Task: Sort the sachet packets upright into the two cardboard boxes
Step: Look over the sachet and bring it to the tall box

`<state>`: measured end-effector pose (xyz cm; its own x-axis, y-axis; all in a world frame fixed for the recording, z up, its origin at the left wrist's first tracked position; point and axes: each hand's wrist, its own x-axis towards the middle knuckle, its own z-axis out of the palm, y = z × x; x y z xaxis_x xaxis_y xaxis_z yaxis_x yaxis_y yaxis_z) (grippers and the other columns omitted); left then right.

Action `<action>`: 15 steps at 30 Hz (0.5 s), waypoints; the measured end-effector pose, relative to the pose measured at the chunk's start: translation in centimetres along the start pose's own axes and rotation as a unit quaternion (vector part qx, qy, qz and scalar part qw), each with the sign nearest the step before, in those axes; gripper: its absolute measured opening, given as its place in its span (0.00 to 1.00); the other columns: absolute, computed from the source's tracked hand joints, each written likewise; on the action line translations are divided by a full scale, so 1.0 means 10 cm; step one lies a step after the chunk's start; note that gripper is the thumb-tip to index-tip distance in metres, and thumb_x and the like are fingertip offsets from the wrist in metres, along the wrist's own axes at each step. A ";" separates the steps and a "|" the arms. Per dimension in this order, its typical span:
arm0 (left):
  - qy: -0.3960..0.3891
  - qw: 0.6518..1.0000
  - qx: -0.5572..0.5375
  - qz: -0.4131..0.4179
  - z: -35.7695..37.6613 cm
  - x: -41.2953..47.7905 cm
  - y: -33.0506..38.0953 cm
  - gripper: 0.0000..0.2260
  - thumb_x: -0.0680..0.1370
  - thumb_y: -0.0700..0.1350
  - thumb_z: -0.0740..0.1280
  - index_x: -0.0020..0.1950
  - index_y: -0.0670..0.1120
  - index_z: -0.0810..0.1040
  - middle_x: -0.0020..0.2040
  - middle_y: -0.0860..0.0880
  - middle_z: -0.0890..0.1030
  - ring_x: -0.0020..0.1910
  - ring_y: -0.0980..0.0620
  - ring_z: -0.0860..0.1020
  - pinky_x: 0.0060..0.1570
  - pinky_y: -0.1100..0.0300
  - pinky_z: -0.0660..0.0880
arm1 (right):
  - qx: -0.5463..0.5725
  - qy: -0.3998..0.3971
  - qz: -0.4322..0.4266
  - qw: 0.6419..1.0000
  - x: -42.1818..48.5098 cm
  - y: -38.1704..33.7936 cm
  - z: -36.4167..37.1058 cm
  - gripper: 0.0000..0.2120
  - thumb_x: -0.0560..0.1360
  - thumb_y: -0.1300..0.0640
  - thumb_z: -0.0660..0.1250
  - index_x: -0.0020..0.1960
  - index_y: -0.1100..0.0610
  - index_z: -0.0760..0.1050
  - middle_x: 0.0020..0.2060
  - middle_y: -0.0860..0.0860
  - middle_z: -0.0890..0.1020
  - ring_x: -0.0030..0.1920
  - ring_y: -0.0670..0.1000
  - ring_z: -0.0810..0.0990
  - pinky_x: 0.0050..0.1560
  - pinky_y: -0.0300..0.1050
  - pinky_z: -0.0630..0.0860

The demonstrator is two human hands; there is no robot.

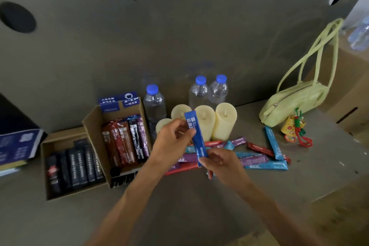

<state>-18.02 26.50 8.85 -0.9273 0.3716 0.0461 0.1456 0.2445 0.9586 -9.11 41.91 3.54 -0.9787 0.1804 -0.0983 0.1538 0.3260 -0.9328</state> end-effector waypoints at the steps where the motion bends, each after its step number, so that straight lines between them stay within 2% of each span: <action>1: -0.003 1.000 0.009 -0.002 -0.07 -0.09 -0.04 0.02 0.78 0.41 0.69 0.48 0.45 0.81 0.37 0.55 0.82 0.36 0.59 0.80 0.39 0.65 0.76 | 0.006 -0.011 -0.004 1.000 0.02 -0.03 0.06 0.07 0.77 0.60 0.71 0.40 0.55 0.80 0.33 0.53 0.84 0.26 0.48 0.77 0.33 0.42 0.74; 4: 0.005 0.999 0.043 -0.013 -0.27 -0.34 -0.16 0.02 0.78 0.42 0.69 0.47 0.47 0.81 0.39 0.55 0.83 0.39 0.59 0.81 0.41 0.62 0.78 | 0.001 -0.044 -0.011 0.999 0.06 -0.16 0.27 0.07 0.77 0.59 0.71 0.40 0.58 0.79 0.27 0.49 0.80 0.25 0.47 0.77 0.32 0.40 0.73; 7: 0.048 0.997 0.046 -0.032 -0.50 -0.52 -0.30 0.03 0.78 0.42 0.69 0.47 0.49 0.81 0.41 0.55 0.84 0.42 0.60 0.82 0.43 0.64 0.79 | 0.006 -0.091 -0.029 0.995 0.13 -0.29 0.52 0.05 0.76 0.59 0.72 0.41 0.55 0.80 0.29 0.49 0.82 0.30 0.45 0.80 0.34 0.38 0.74; 9: 0.121 0.990 0.059 -0.050 -0.67 -0.56 -0.39 0.05 0.78 0.42 0.69 0.43 0.50 0.79 0.39 0.54 0.83 0.40 0.60 0.81 0.39 0.66 0.76 | 0.004 -0.110 -0.043 0.993 0.20 -0.32 0.71 0.04 0.76 0.60 0.72 0.47 0.51 0.82 0.36 0.44 0.85 0.37 0.41 0.83 0.39 0.36 0.77; 11: 0.187 0.975 0.082 -0.085 -0.84 -0.55 -0.48 0.06 0.79 0.44 0.69 0.41 0.50 0.77 0.39 0.53 0.82 0.38 0.58 0.81 0.35 0.67 0.73 | -0.019 -0.093 -0.062 0.994 0.26 -0.32 0.86 0.09 0.77 0.59 0.71 0.51 0.45 0.81 0.42 0.37 0.85 0.46 0.39 0.84 0.45 0.32 0.78; 12: 0.201 0.970 0.095 -0.103 -0.91 -0.53 -0.53 0.07 0.79 0.45 0.68 0.42 0.49 0.76 0.39 0.52 0.82 0.38 0.57 0.80 0.33 0.67 0.73 | -0.023 -0.089 -0.073 0.993 0.29 -0.32 0.93 0.09 0.78 0.59 0.69 0.51 0.44 0.81 0.43 0.36 0.85 0.47 0.38 0.84 0.45 0.31 0.77; 15: 0.179 0.965 0.130 -0.140 -0.99 -0.46 -0.66 0.05 0.81 0.43 0.66 0.45 0.46 0.75 0.41 0.51 0.81 0.38 0.56 0.80 0.28 0.71 0.71 | -0.041 -0.083 -0.088 0.992 0.35 -0.27 1.14 0.08 0.79 0.59 0.67 0.56 0.50 0.82 0.42 0.42 0.86 0.43 0.39 0.84 0.42 0.30 0.75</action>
<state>-18.12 14.29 5.10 -0.9958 -0.0629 -0.0664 -0.0896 0.5239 0.8470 -14.53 31.08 1.75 -0.9992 -0.0400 0.0016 -0.0180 0.4139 -0.9101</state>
